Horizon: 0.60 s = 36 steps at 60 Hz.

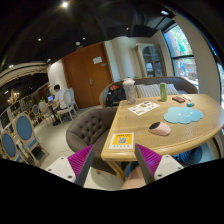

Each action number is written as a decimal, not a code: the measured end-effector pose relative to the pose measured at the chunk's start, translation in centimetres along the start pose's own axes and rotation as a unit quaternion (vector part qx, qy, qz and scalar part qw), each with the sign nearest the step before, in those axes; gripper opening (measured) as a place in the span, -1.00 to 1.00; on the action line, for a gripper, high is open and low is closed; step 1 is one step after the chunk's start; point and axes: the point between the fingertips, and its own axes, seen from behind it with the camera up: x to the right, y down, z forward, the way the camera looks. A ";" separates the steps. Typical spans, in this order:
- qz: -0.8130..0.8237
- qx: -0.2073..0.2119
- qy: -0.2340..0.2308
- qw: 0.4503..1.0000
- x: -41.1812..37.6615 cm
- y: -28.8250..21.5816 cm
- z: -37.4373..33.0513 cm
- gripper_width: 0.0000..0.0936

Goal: Arrange mouse

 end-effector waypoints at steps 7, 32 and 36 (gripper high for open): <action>-0.005 0.003 0.002 1.000 0.1 -0.4 0.6 0.79; -0.056 0.014 0.096 0.994 12.6 -1.3 3.5 0.77; -0.065 0.003 0.117 0.991 15.9 -0.6 4.8 0.77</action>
